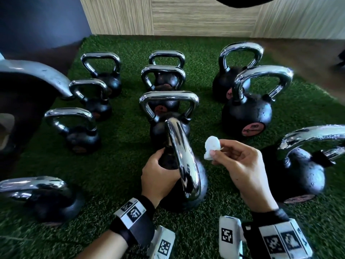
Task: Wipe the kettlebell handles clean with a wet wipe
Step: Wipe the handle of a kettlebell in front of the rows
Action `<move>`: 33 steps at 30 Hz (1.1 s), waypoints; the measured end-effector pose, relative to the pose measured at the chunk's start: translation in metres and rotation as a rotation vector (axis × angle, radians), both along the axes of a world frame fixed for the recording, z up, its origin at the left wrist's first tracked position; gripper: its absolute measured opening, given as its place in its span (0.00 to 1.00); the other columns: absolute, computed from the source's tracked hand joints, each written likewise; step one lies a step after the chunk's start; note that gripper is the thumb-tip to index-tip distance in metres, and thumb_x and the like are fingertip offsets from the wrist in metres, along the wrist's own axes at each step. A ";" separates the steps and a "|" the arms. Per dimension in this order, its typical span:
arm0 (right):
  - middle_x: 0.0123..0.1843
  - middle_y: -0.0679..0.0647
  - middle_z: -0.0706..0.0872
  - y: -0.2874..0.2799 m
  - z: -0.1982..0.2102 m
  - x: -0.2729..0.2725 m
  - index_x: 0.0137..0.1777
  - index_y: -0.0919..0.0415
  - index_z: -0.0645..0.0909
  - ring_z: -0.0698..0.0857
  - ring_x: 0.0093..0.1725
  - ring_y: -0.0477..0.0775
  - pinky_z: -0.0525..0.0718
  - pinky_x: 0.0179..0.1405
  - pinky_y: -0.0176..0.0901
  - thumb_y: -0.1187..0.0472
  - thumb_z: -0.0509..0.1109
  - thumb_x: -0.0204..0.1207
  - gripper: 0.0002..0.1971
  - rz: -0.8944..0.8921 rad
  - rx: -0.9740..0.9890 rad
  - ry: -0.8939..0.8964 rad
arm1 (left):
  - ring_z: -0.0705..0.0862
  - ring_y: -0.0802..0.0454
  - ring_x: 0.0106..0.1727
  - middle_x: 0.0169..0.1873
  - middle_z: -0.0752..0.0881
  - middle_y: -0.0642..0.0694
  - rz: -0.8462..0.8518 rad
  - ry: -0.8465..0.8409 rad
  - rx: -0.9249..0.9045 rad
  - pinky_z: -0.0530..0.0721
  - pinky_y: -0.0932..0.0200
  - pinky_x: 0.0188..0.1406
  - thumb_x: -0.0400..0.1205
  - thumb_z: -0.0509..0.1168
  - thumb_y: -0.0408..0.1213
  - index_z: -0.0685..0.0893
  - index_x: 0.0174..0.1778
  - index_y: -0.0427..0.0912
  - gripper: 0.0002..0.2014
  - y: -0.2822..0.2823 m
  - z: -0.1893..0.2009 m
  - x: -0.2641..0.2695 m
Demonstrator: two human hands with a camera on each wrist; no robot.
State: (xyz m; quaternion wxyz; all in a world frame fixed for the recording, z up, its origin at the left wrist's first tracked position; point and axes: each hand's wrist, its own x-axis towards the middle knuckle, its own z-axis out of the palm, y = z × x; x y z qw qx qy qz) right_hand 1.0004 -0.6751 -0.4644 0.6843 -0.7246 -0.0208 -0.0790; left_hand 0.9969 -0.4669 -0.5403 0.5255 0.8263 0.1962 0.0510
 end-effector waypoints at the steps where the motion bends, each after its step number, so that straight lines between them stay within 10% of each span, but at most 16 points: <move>1: 0.39 0.59 0.94 0.002 -0.002 0.001 0.51 0.58 0.93 0.92 0.36 0.57 0.92 0.47 0.56 0.68 0.84 0.70 0.11 0.004 0.002 0.009 | 0.89 0.60 0.59 0.57 0.91 0.63 -0.036 -0.001 0.004 0.87 0.51 0.66 0.55 0.87 0.64 0.84 0.66 0.67 0.41 0.003 -0.004 0.004; 9: 0.39 0.54 0.94 0.022 -0.019 0.033 0.49 0.50 0.92 0.94 0.36 0.57 0.93 0.47 0.67 0.63 0.84 0.70 0.10 -0.040 -0.135 0.039 | 0.87 0.46 0.69 0.63 0.91 0.49 -0.571 -0.057 -0.159 0.83 0.37 0.73 0.61 0.89 0.56 0.86 0.68 0.53 0.39 0.030 0.019 0.033; 15: 0.41 0.47 0.95 0.048 -0.023 0.048 0.50 0.50 0.95 0.93 0.45 0.47 0.92 0.52 0.48 0.51 0.83 0.70 0.09 -0.051 -0.342 0.049 | 0.89 0.56 0.66 0.61 0.91 0.56 -0.555 -0.085 -0.116 0.85 0.41 0.71 0.60 0.86 0.64 0.87 0.65 0.58 0.37 0.033 0.014 0.030; 22: 0.33 0.51 0.94 0.045 -0.007 0.055 0.33 0.43 0.90 0.94 0.34 0.56 0.93 0.47 0.63 0.62 0.83 0.72 0.12 0.017 -0.348 0.052 | 0.85 0.54 0.71 0.68 0.87 0.54 -0.503 -0.174 -0.154 0.80 0.40 0.76 0.65 0.83 0.65 0.81 0.74 0.55 0.41 0.034 0.006 0.020; 27: 0.45 0.45 0.95 0.043 -0.004 0.065 0.53 0.45 0.93 0.94 0.44 0.49 0.93 0.49 0.60 0.55 0.84 0.71 0.11 -0.036 -0.284 -0.166 | 0.82 0.57 0.74 0.70 0.86 0.56 -0.484 -0.198 -0.138 0.77 0.43 0.79 0.66 0.81 0.66 0.81 0.75 0.54 0.42 0.036 0.001 0.019; 33: 0.39 0.49 0.91 0.039 -0.007 0.063 0.53 0.38 0.92 0.91 0.35 0.50 0.91 0.46 0.58 0.61 0.83 0.72 0.16 0.042 -0.393 -0.173 | 0.85 0.61 0.68 0.65 0.88 0.55 -0.443 -0.254 -0.145 0.81 0.51 0.75 0.66 0.80 0.59 0.83 0.69 0.56 0.34 0.031 0.002 0.018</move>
